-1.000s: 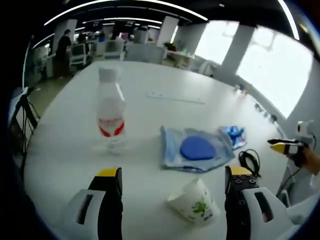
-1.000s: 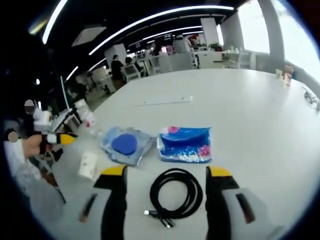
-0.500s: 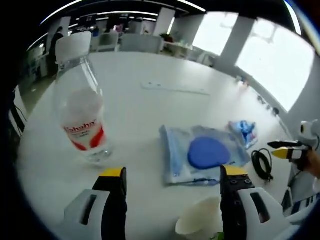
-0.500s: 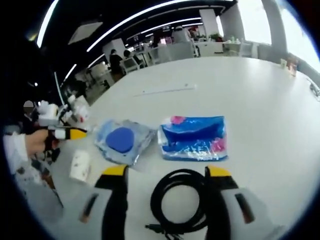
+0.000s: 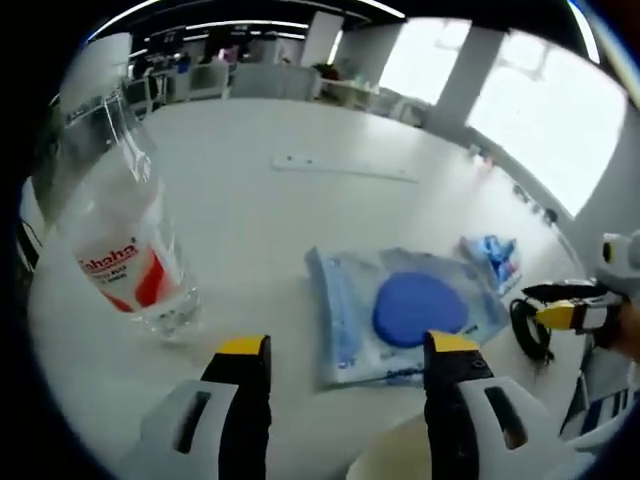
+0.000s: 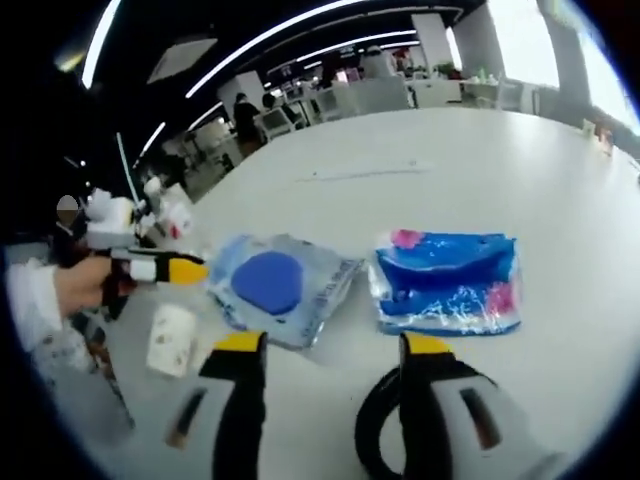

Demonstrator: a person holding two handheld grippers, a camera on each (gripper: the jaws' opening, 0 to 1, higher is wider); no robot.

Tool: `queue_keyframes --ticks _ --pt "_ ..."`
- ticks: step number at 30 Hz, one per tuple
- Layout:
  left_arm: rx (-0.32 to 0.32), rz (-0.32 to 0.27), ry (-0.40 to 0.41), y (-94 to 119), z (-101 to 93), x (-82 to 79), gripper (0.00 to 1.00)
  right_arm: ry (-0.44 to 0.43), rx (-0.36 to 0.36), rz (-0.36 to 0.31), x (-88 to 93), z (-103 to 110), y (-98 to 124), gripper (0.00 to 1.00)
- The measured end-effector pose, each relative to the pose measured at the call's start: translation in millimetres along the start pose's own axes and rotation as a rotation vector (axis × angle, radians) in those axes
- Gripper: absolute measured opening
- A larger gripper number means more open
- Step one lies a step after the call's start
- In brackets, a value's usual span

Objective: Arrange the tabletop items into an orderly group along one side of the table until the central work area is clear of visible clutter.

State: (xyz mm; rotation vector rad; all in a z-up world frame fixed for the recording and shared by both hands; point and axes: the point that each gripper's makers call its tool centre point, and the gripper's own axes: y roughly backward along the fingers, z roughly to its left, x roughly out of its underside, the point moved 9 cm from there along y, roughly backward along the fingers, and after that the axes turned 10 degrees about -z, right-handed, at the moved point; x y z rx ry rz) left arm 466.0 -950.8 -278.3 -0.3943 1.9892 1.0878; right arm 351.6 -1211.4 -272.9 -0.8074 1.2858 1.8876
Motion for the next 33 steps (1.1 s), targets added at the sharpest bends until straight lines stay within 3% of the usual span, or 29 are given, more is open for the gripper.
queue_keyframes --ticks 5,9,11,14,17,19,22,26,33 --pt "-0.012 0.006 0.006 -4.7 3.5 1.1 0.53 -0.009 -0.026 0.015 1.4 9.5 -16.0 0.46" --pt "-0.021 0.029 0.005 -8.8 6.5 5.2 0.49 -0.055 -0.010 0.064 7.1 9.1 -28.1 0.41" --pt "-0.025 0.038 0.012 -9.9 7.7 7.2 0.46 -0.061 -0.015 0.071 7.9 9.5 -31.5 0.35" --pt "-0.024 0.051 0.017 -11.0 7.5 9.4 0.40 -0.061 -0.018 0.086 9.1 11.1 -34.4 0.18" --pt "-0.008 0.060 -0.002 -11.4 6.8 9.4 0.23 -0.022 0.008 0.103 10.2 9.2 -34.5 0.03" --pt "-0.011 0.060 -0.014 -11.6 7.8 9.1 0.12 -0.013 0.016 0.100 10.5 7.6 -35.5 0.02" --pt "-0.016 0.067 -0.019 -12.2 10.5 11.2 0.03 -0.013 0.023 0.096 8.5 5.0 -37.2 0.01" --pt "0.003 0.067 -0.024 -11.7 8.1 11.3 0.00 0.002 0.025 0.095 5.6 4.4 -39.3 0.00" --pt "0.002 0.024 -0.070 -9.3 1.9 1.0 0.00 0.194 0.019 0.070 -13.0 8.3 -41.9 0.00"
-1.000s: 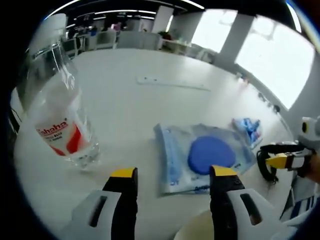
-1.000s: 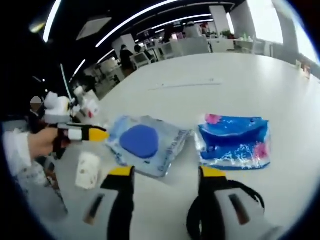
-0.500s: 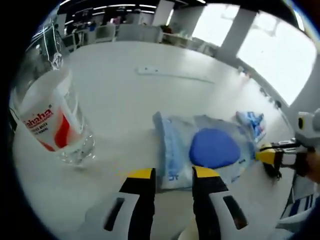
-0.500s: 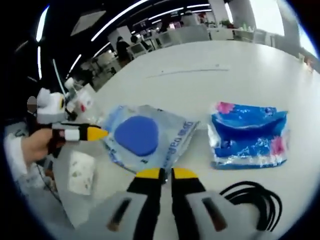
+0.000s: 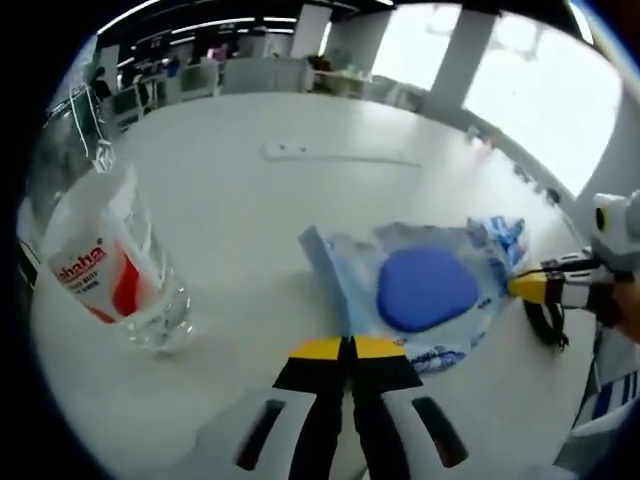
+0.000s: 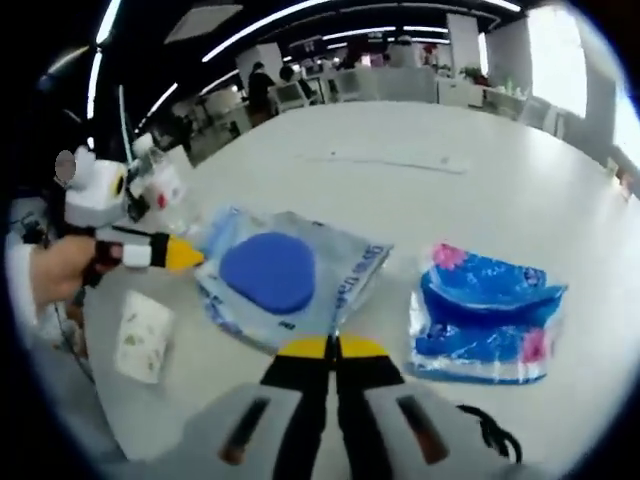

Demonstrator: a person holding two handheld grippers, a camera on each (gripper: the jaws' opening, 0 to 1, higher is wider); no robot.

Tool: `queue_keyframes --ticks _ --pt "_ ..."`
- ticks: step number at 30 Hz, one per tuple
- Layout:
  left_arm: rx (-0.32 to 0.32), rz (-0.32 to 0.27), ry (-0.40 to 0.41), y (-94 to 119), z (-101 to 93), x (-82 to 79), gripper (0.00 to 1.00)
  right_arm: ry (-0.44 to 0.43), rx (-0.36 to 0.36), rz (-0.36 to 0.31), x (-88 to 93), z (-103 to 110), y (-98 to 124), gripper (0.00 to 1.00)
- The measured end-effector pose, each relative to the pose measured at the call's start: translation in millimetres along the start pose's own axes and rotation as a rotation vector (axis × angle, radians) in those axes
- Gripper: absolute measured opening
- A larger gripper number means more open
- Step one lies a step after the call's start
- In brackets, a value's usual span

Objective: Arrange the tabletop items into an orderly group along one side of the table until the central work area is clear of visible clutter.

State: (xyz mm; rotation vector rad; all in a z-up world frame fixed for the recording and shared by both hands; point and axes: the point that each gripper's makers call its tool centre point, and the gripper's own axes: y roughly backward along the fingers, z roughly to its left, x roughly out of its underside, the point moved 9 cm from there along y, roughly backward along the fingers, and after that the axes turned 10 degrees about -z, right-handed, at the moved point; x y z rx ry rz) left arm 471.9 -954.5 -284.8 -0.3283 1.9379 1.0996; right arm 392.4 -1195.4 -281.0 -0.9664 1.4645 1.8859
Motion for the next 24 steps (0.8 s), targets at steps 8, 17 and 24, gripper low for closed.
queue_keyframes --ticks 8,17,24 --pt "0.012 -0.042 0.012 -2.4 -6.2 -6.3 0.00 0.040 0.019 -0.009 -14.4 -12.9 -4.7 0.00" --pt "0.008 -0.035 0.020 -9.5 -9.9 -4.7 0.00 0.042 0.027 0.005 -16.2 -22.0 -10.0 0.00" --pt "-0.009 -0.001 0.039 -14.2 -6.1 3.9 0.00 0.039 0.017 0.053 -2.7 -19.1 -15.4 0.00"
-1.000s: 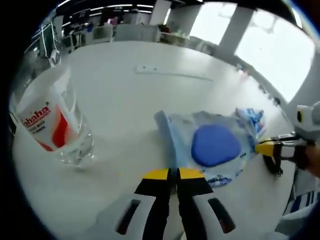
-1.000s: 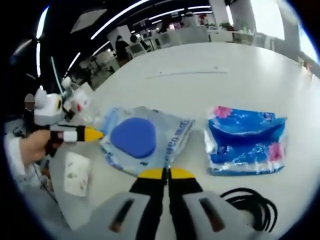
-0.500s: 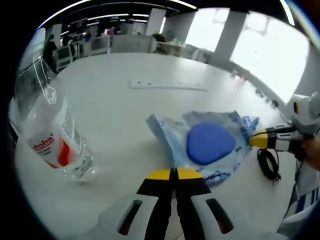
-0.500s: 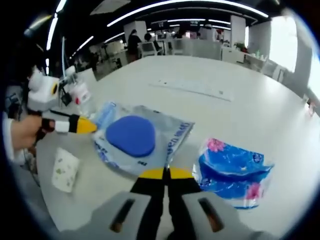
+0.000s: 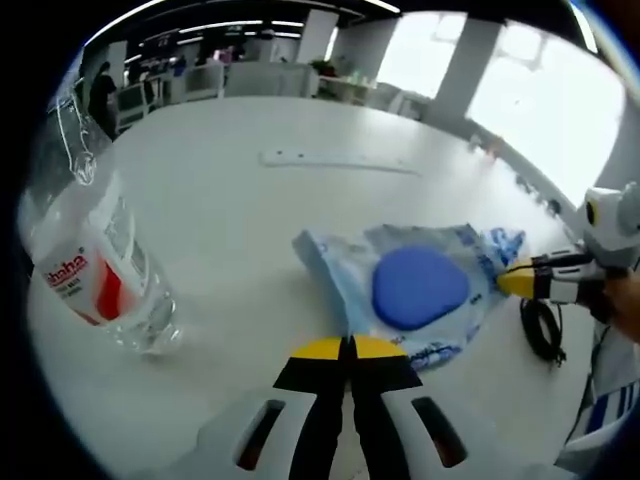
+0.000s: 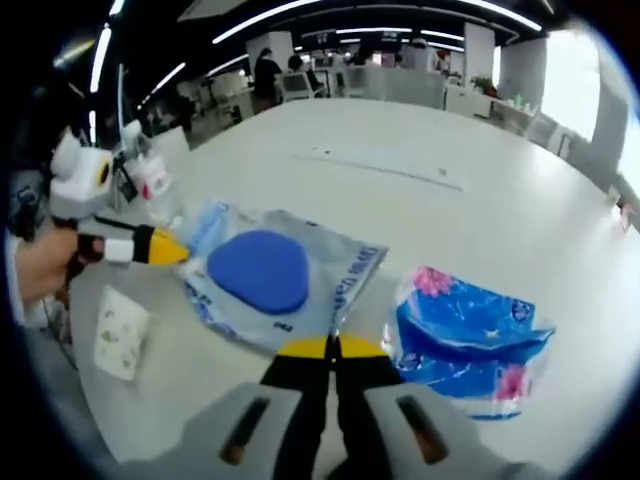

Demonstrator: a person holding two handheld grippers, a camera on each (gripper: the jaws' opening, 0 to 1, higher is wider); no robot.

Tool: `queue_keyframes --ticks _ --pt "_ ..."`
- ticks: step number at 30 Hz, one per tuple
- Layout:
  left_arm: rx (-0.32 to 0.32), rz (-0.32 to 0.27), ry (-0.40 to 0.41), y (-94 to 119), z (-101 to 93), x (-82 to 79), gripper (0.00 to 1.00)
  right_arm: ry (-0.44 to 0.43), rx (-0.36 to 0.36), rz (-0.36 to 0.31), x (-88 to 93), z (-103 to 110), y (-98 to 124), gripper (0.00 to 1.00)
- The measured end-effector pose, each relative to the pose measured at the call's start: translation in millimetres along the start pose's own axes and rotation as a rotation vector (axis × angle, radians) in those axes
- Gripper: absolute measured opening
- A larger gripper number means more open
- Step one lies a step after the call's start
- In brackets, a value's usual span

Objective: Arrange the tabletop items into an orderly group along one side of the table until the central work area is clear of visible clutter.

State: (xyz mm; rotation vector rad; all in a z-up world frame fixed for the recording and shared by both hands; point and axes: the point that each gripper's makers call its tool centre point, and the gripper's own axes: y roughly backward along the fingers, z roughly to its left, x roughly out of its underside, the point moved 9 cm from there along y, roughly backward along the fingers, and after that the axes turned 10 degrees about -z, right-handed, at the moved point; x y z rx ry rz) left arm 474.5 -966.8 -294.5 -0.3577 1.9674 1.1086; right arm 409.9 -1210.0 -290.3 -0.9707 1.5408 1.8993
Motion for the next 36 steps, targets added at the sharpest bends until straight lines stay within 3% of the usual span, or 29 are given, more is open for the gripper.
queue_keyframes --ticks 20,36 --pt "-0.054 -0.012 0.074 -2.8 0.9 8.6 0.00 -0.021 0.016 0.044 10.1 -2.6 -8.1 0.00" --pt "-0.087 -0.025 0.038 -3.3 -0.5 9.3 0.00 0.007 0.034 0.037 11.1 1.0 -9.6 0.00"
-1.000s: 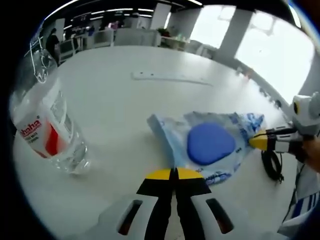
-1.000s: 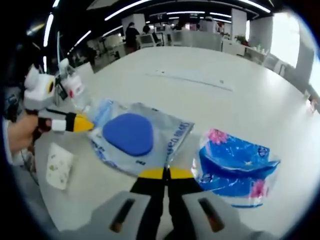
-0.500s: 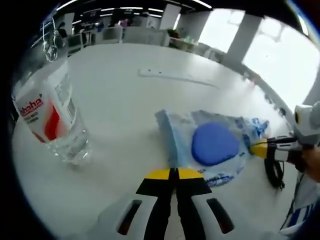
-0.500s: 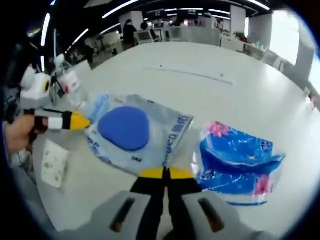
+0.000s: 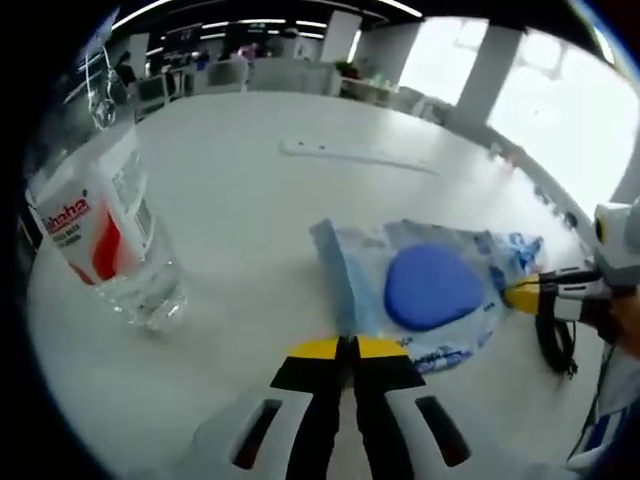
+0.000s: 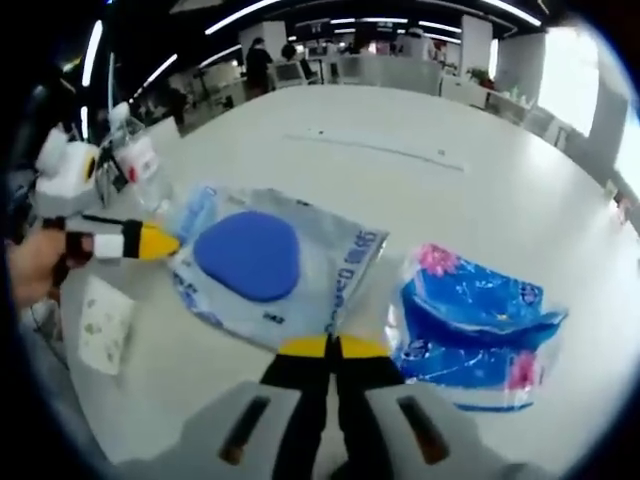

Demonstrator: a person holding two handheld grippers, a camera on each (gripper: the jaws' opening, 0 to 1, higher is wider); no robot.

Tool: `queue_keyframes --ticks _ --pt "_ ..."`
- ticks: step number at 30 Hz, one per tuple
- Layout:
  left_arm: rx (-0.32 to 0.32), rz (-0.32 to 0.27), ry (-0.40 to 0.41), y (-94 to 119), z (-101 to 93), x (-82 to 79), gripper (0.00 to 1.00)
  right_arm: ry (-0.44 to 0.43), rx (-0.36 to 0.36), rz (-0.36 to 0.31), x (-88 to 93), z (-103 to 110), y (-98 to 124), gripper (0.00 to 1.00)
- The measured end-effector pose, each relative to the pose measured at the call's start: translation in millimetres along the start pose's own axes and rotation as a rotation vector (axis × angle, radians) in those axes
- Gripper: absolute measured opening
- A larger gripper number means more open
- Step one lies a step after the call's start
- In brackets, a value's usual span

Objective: Arrange the tabletop items into an orderly group along one side of the table until the central work area is clear of visible clutter.

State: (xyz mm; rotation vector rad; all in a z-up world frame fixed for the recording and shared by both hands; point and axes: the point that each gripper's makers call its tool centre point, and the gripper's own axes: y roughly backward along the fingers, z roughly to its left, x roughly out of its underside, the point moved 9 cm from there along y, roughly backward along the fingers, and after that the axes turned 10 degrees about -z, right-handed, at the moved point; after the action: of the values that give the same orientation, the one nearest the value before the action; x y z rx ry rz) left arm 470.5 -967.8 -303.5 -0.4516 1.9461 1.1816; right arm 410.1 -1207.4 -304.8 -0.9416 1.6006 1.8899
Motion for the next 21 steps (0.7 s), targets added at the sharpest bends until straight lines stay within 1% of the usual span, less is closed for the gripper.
queue_keyframes --ticks 1,3,4,5,6,8,9,12,14,15,16,17,18,19,20,21 --pt "-0.009 -0.001 0.002 0.2 0.3 -0.6 0.01 0.002 0.000 0.000 -0.4 0.1 0.5 0.00" --pt "-0.020 -0.004 -0.006 0.5 1.6 -1.8 0.11 0.013 -0.002 0.003 -2.7 2.5 4.0 0.03" --pt "-0.021 -0.004 -0.005 1.4 1.0 -2.3 0.17 0.014 -0.009 -0.003 -3.9 4.5 6.4 0.08" --pt "-0.026 -0.016 -0.003 3.6 0.1 -3.9 0.25 0.009 -0.010 -0.004 -4.2 5.2 6.8 0.12" --pt "-0.025 -0.030 -0.007 7.2 -2.1 -5.7 0.30 0.008 -0.024 0.001 -3.9 7.2 8.2 0.15" --pt "-0.007 -0.053 -0.006 10.6 -6.7 -9.0 0.43 -0.005 -0.033 -0.003 -4.6 10.1 13.8 0.22" --pt "0.001 -0.075 -0.016 14.0 -9.6 -12.1 0.48 -0.008 -0.032 -0.009 -5.6 11.0 16.5 0.24" --pt "0.012 -0.124 -0.041 22.8 -12.7 -20.2 0.62 0.007 -0.051 -0.045 -12.0 17.0 26.4 0.28" --pt "0.036 -0.152 -0.029 30.6 -16.5 -24.7 0.72 0.018 -0.070 -0.069 -17.1 22.3 35.1 0.34" --pt "0.050 -0.168 -0.016 34.0 -18.2 -26.2 0.76 0.021 -0.084 -0.097 -20.5 25.1 41.3 0.38" --pt "0.063 -0.186 -0.007 40.3 -20.0 -27.7 0.80 0.020 -0.099 -0.126 -23.0 27.1 45.2 0.45" --pt "0.060 -0.190 -0.008 47.2 -20.7 -28.0 0.86 -0.006 -0.120 -0.159 -25.6 30.9 51.8 0.53" --pt "0.056 -0.202 -0.015 51.4 -21.2 -28.5 0.89 -0.019 -0.128 -0.174 -26.2 32.6 56.3 0.61" --pt "0.055 -0.216 -0.026 55.0 -21.5 -29.1 0.92 -0.029 -0.130 -0.178 -25.0 34.1 62.9 0.71" --pt "0.056 -0.228 -0.042 60.1 -21.9 -28.9 0.96 -0.031 -0.131 -0.173 -23.4 34.5 67.1 0.76" --pt "0.056 -0.232 -0.046 63.2 -21.8 -28.8 0.96 -0.029 -0.129 -0.168 -22.1 35.0 70.6 0.79"
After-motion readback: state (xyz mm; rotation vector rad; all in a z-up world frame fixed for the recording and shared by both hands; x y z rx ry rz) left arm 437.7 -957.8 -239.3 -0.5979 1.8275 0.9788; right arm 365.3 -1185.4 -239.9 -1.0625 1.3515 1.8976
